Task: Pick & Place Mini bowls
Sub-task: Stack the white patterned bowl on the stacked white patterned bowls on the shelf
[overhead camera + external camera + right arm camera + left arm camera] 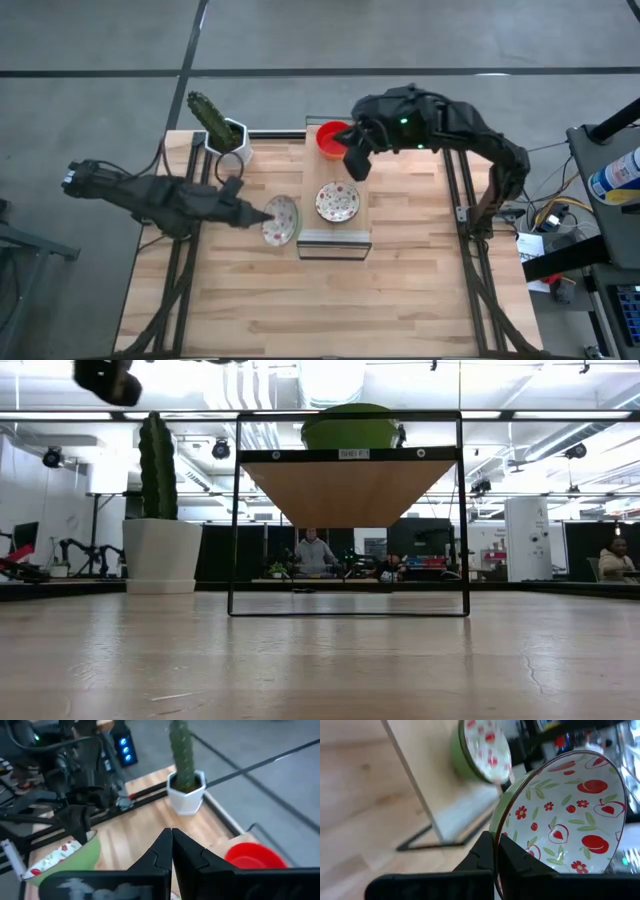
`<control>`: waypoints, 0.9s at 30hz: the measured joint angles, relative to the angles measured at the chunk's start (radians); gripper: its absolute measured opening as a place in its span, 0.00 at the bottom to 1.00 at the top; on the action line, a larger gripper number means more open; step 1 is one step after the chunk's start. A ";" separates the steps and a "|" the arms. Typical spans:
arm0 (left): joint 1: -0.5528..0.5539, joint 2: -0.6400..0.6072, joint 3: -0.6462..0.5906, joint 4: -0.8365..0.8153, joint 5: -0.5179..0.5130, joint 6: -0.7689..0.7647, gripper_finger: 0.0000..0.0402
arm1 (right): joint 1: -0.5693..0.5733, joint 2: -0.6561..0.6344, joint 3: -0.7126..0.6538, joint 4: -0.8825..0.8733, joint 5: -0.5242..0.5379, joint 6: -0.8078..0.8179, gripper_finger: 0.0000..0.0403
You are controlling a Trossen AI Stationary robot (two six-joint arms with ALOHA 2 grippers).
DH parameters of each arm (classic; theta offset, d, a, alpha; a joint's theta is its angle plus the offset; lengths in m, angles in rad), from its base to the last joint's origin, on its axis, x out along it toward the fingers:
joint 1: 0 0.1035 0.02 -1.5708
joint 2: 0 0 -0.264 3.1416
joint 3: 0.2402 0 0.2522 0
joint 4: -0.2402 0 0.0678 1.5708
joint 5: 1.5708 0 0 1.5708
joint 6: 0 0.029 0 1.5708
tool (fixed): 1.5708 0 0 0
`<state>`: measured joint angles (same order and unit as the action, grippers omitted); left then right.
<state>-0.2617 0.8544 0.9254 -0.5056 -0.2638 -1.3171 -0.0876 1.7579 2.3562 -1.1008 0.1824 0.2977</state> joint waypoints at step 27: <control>0.493 0.460 0.439 -0.087 0.482 0.379 0.01 | 0.000 -0.087 0.000 -0.198 0.139 0.010 0.02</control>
<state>0.2314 1.3140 1.3646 -0.5927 0.2184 -0.9381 -0.0872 1.6714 2.3558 -1.2988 0.3215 0.3077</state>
